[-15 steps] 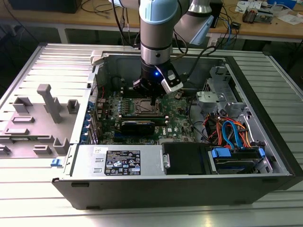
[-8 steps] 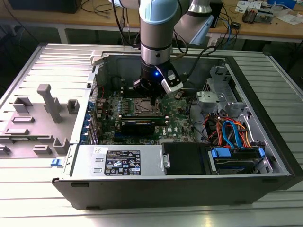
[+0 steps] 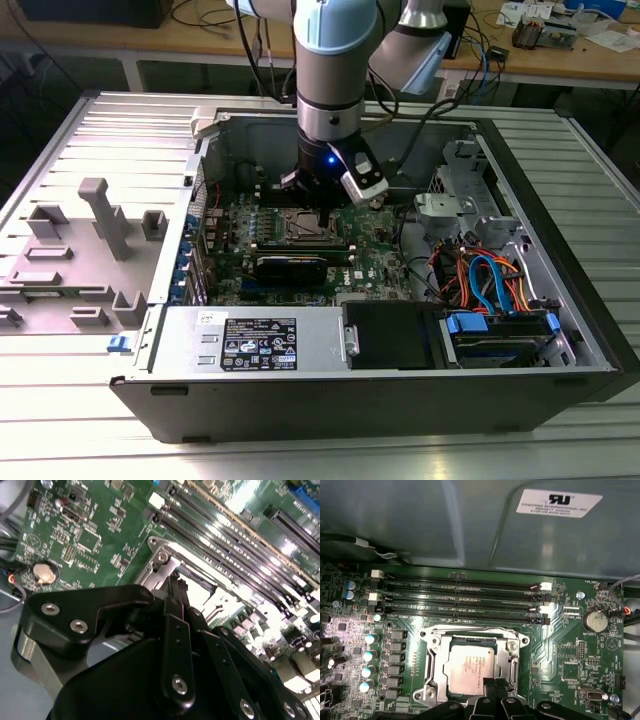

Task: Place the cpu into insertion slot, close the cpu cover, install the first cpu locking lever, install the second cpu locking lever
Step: 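Install the second cpu locking lever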

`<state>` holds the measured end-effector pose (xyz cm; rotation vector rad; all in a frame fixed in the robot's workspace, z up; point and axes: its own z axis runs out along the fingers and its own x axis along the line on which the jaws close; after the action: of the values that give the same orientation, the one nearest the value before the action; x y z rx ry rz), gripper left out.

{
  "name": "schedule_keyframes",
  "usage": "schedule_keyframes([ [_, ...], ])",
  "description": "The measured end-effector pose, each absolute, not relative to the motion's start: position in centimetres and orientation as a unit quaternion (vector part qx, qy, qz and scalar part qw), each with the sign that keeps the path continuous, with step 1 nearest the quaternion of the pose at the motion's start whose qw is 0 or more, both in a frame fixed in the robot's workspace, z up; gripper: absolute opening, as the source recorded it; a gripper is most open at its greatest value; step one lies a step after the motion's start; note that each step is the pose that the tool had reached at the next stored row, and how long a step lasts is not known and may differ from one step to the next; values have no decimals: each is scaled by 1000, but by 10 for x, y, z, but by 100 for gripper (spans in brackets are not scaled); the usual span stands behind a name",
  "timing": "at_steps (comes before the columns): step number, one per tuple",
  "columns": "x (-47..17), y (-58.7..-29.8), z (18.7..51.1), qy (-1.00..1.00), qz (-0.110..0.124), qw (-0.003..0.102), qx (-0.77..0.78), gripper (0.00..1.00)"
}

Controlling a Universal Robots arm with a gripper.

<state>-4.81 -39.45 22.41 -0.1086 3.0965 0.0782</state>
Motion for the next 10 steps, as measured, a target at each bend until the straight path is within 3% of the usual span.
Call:
schedule_keyframes([
  [10, -48, -400, 236, 999, 25, 21, -35, 11],
])
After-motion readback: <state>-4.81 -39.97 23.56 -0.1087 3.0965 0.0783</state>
